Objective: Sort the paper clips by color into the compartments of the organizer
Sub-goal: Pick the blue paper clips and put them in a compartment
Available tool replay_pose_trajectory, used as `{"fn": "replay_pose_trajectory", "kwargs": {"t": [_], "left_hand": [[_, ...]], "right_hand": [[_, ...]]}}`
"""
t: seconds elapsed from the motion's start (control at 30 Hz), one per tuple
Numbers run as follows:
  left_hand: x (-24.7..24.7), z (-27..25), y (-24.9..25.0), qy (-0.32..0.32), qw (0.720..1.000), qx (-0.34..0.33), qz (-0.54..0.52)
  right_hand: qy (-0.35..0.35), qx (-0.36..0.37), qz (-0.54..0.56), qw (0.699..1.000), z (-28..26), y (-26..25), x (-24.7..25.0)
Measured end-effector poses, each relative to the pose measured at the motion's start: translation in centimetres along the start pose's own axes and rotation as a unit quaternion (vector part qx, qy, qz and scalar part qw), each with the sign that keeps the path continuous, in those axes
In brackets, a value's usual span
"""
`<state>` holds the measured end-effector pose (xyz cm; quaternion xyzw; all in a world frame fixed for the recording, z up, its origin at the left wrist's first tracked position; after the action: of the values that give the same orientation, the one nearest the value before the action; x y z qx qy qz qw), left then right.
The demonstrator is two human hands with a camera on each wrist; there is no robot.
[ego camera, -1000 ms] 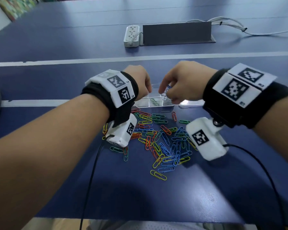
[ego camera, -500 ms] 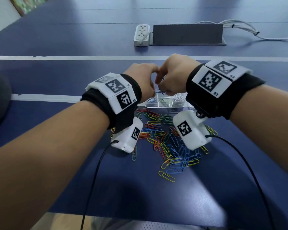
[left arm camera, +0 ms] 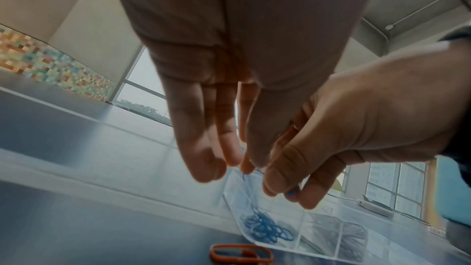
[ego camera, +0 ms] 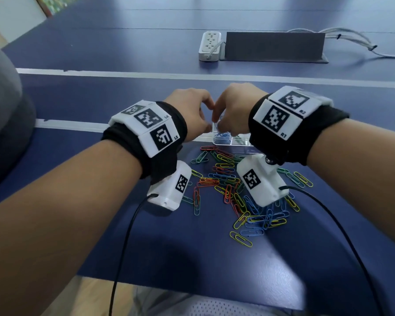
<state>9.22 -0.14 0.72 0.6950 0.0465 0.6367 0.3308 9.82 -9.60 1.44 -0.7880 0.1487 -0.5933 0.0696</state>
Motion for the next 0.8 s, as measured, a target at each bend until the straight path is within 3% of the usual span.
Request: {"fn": "replay_pose_trajectory", "kwargs": {"t": [0.2,0.37,0.57,0.8], "left_hand": [[0.0,-0.4,-0.5,-0.012,1.000,0.002,0.001],[-0.6,-1.4,-0.5,-0.083,0.995,0.010,0.048],[-0.9,-1.6,-0.5,-0.112,0.987,0.003,0.119],[-2.1,-1.5,-0.6,-0.150,0.973,0.009,0.175]], "right_hand": [[0.006,0.011,0.017,1.000,-0.3,0.5,0.3],[0.015,0.035,0.006,0.999,-1.1,1.5,0.7],[0.027,0.095,-0.063,0.993,-2.9,1.7,-0.5],[-0.009,0.062,-0.183,0.981,-2.5,3.2,-2.1]]}}
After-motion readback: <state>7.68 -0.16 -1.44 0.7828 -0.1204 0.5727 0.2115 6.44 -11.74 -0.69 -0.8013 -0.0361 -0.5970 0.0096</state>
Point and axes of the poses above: each hand's wrist, its own z-axis towards the middle knuckle, its own x-axis out of the back of the hand, y = z × x, the point moved 6 cm from there along z, towards the middle knuckle, and after that the axes turned 15 degrees about -x, right-handed, at the moved point
